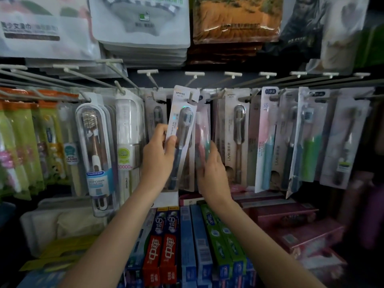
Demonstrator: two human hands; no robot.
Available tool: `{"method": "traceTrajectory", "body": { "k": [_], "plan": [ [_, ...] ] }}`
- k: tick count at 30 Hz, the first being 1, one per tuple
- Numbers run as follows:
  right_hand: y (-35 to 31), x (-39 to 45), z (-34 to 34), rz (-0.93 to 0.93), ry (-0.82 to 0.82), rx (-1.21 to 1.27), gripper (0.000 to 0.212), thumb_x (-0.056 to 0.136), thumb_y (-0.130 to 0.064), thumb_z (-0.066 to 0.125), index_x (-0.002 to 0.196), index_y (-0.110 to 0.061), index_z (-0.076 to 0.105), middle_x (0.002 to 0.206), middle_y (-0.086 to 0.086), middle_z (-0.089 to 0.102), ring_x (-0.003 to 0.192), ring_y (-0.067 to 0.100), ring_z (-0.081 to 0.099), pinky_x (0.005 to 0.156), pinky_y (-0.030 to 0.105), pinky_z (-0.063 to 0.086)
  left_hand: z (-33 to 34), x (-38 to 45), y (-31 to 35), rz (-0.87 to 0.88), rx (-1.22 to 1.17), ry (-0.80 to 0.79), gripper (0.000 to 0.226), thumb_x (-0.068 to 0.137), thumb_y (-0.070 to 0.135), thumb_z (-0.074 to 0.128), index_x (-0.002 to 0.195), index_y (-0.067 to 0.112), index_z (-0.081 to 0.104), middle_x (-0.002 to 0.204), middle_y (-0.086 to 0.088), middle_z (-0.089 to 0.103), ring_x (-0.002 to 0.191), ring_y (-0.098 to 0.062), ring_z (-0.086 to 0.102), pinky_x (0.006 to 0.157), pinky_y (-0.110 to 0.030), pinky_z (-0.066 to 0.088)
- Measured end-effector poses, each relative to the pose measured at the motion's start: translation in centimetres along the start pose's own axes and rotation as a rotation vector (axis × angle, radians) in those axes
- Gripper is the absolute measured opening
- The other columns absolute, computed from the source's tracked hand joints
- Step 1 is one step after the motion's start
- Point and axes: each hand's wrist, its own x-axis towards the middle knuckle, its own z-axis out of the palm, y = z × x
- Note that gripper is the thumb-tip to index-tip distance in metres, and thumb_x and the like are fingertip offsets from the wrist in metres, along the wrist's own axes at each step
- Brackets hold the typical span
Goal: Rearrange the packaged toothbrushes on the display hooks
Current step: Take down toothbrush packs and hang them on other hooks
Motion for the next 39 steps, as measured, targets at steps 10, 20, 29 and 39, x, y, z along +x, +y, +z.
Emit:
{"method": "traceTrajectory", "body": {
  "k": [10,20,29,39],
  "plan": [
    [3.3,-2.8,-8.3,0.155,0.049,-0.033,0.037,0.084,-0.003,0.058,0.12,-0.008,0.048,0.104,0.014,0.064,0.067,0.02,0.058,0.048,0.025,0.044,0.5,-0.9,1.1,-0.008,-0.032,0.026,0.004,0.096,0.012,0.045,0.099,0.012,0.047,0.077,0.004,0.057,0.064,-0.001,0.051,0.058,-0.007,0.037],
    [5.9,-4.3,-10.1,0.279,0.205,0.228,0.006,0.087,-0.008,0.056,0.089,-0.01,0.05,0.059,-0.001,0.043,0.05,0.011,0.037,0.041,0.013,0.032,1.2,-1.7,1.7,-0.007,0.017,0.067,0.007,0.097,0.014,0.044,0.099,0.007,0.045,0.056,0.006,0.035,0.048,0.0,0.042,0.046,-0.016,0.03],
    [7.2,-4.6,-10.9,0.234,0.165,0.182,0.01,0.087,-0.016,0.06,0.094,-0.013,0.053,0.076,0.002,0.058,0.064,0.014,0.053,0.048,0.016,0.039,1.7,-2.2,2.5,-0.027,0.014,0.097,0.009,0.097,0.015,0.042,0.102,0.008,0.043,0.057,0.003,0.033,0.047,-0.009,0.03,0.044,-0.017,0.027],
    [7.6,-3.4,-14.4,0.185,0.411,0.085,0.028,0.087,-0.019,0.057,0.111,-0.005,0.059,0.061,-0.005,0.051,0.047,0.005,0.046,0.043,0.013,0.037,2.1,-2.4,2.7,-0.055,0.067,0.127,0.021,0.098,0.018,0.041,0.109,0.001,0.043,0.058,0.0,0.038,0.047,-0.014,0.034,0.044,-0.018,0.028]
  ]
}}
